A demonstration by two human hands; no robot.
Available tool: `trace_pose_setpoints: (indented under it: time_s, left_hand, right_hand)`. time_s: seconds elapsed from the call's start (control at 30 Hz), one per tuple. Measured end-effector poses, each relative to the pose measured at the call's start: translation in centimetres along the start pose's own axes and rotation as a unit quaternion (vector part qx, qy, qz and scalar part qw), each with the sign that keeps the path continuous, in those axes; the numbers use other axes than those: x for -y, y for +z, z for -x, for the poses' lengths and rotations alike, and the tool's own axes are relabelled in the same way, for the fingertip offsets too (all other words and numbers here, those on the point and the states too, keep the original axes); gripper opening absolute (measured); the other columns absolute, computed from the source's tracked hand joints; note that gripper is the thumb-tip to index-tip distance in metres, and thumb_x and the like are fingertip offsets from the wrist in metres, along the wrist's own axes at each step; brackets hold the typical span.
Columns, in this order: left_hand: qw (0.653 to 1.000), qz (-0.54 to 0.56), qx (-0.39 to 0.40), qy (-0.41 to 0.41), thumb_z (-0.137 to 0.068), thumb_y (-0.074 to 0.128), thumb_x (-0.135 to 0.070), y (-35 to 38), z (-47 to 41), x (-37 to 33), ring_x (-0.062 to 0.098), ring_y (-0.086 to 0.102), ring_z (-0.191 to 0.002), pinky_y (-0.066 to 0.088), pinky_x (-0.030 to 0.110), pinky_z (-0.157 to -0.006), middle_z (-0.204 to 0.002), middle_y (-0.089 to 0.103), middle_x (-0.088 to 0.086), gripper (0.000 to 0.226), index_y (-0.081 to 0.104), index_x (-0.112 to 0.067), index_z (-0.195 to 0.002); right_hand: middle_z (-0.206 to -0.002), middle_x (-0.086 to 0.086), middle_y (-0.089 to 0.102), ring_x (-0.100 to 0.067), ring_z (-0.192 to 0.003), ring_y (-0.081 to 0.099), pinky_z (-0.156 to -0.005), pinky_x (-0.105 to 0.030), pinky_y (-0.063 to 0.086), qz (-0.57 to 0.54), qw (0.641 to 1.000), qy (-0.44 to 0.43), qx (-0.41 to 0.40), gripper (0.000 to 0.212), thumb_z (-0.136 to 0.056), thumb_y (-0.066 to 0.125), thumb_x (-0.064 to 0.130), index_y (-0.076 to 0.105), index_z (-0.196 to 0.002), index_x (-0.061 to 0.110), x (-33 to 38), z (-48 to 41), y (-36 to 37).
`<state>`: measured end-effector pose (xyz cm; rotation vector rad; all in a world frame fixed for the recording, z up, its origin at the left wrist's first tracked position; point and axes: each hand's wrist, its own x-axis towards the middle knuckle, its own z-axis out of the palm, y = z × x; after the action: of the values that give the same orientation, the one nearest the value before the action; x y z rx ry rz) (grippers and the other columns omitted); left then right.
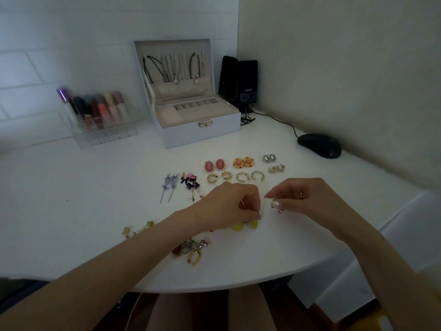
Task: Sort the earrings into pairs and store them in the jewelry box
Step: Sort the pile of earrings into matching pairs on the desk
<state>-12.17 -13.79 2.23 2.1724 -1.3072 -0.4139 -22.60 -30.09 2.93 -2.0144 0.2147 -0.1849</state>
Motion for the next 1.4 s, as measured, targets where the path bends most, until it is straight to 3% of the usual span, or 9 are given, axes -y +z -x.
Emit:
trace_pose_setpoints:
  time_s: [0.13, 0.3, 0.57, 0.7, 0.87, 0.93, 1.07, 1.17, 1.4]
  left_hand:
    - [1.0, 0.007, -0.005, 0.011, -0.083, 0.065, -0.022, -0.1, 0.4, 0.2, 0.001, 0.058, -0.069, 0.043, 0.008, -0.061, -0.073, 0.061, -0.015, 0.006, 0.06, -0.019, -0.085]
    - [0.995, 0.046, -0.089, 0.016, -0.083, 0.067, -0.019, -2.6, 1.4, 0.7, -0.003, 0.059, -0.072, 0.042, 0.005, -0.062, -0.078, 0.065, -0.01, 0.008, 0.061, -0.014, -0.084]
    - [0.978, 0.107, -0.166, -0.072, -0.081, 0.068, -0.013, -6.6, 4.4, 4.1, 0.006, 0.069, -0.074, 0.053, 0.014, -0.072, -0.077, 0.073, -0.001, 0.004, 0.065, -0.01, -0.081]
    - [0.978, 0.081, -0.163, -0.102, -0.076, 0.073, -0.016, -7.3, 6.0, 5.9, 0.006, 0.067, -0.074, 0.053, 0.019, -0.074, -0.077, 0.072, -0.003, 0.008, 0.065, -0.012, -0.076]
    - [0.981, 0.059, -0.138, -0.12, -0.076, 0.074, -0.013, -7.5, 7.4, 7.4, 0.005, 0.066, -0.072, 0.047, 0.009, -0.063, -0.078, 0.072, -0.002, 0.008, 0.066, -0.012, -0.075]
    - [0.981, 0.075, -0.13, -0.125, -0.075, 0.074, -0.01, -7.6, 7.9, 7.8, 0.006, 0.067, -0.071, 0.047, 0.009, -0.064, -0.078, 0.072, 0.0, 0.009, 0.065, -0.011, -0.077]
    - [0.98, 0.087, -0.117, -0.134, -0.074, 0.074, -0.006, -7.8, 8.6, 8.4, 0.009, 0.067, -0.071, 0.051, 0.015, -0.068, -0.076, 0.071, 0.0, 0.012, 0.065, -0.013, -0.078]
    - [0.982, 0.066, -0.116, -0.136, -0.074, 0.074, -0.008, -7.7, 9.0, 8.7, 0.003, 0.064, -0.066, 0.047, 0.011, -0.063, -0.074, 0.071, -0.004, 0.013, 0.065, -0.018, -0.076]
    - [0.98, 0.025, -0.135, -0.142, -0.076, 0.072, -0.012, -7.1, 9.1, 9.1, 0.003, 0.062, -0.067, 0.044, 0.009, -0.059, -0.079, 0.069, -0.007, 0.014, 0.063, -0.023, -0.078]
  right_hand:
    - [-0.076, -0.006, 0.071, -0.007, -0.066, 0.065, -0.067, -0.011, 0.051, -0.012, 1.0, -0.002, 0.002, 0.016, -0.075, 0.072, 0.005, 0.075, -0.086, 0.017, 0.2, -0.3, 0.5]
    - [-0.075, -0.01, 0.071, -0.008, -0.065, 0.064, -0.067, -0.013, 0.051, -0.031, 0.999, -0.022, 0.004, 0.014, -0.075, 0.072, 0.004, 0.075, -0.085, 0.012, 1.3, -1.2, 1.6]
    - [-0.07, -0.005, 0.07, -0.01, -0.064, 0.066, -0.066, -0.016, 0.054, -0.055, 0.997, -0.044, 0.038, 0.011, -0.072, 0.074, -0.001, 0.07, -0.08, 0.004, 3.9, -4.3, 5.5]
    - [-0.073, -0.005, 0.071, -0.015, -0.074, 0.069, -0.077, -0.023, 0.054, 0.002, 0.996, -0.064, 0.057, 0.013, -0.07, 0.076, 0.0, 0.071, -0.08, 0.005, 5.0, -5.8, 8.1]
    - [-0.08, -0.009, 0.073, -0.014, -0.072, 0.068, -0.076, -0.023, 0.054, 0.054, 0.992, -0.073, 0.083, 0.016, -0.07, 0.076, -0.001, 0.073, -0.083, 0.006, 5.8, -7.1, 11.1]
    - [-0.076, -0.005, 0.071, -0.013, -0.071, 0.067, -0.072, -0.02, 0.055, 0.073, 0.99, -0.077, 0.097, 0.019, -0.071, 0.074, -0.003, 0.074, -0.088, 0.004, 6.1, -7.3, 11.9]
    - [-0.067, 0.005, 0.065, -0.008, -0.066, 0.063, -0.077, -0.03, 0.058, 0.112, 0.984, -0.082, 0.111, 0.018, -0.072, 0.071, -0.004, 0.074, -0.088, 0.006, 6.3, -7.4, 12.7]
    - [-0.078, -0.005, 0.071, -0.015, -0.075, 0.066, -0.077, -0.033, 0.057, 0.14, 0.979, -0.1, 0.106, 0.017, -0.072, 0.07, -0.005, 0.074, -0.085, 0.007, 6.4, -7.6, 13.2]
    - [-0.087, -0.005, 0.073, -0.004, -0.071, 0.057, -0.074, -0.012, 0.043, 0.208, 0.964, -0.132, 0.098, 0.018, -0.073, 0.067, -0.005, 0.074, -0.084, 0.008, 6.6, -7.9, 14.0]
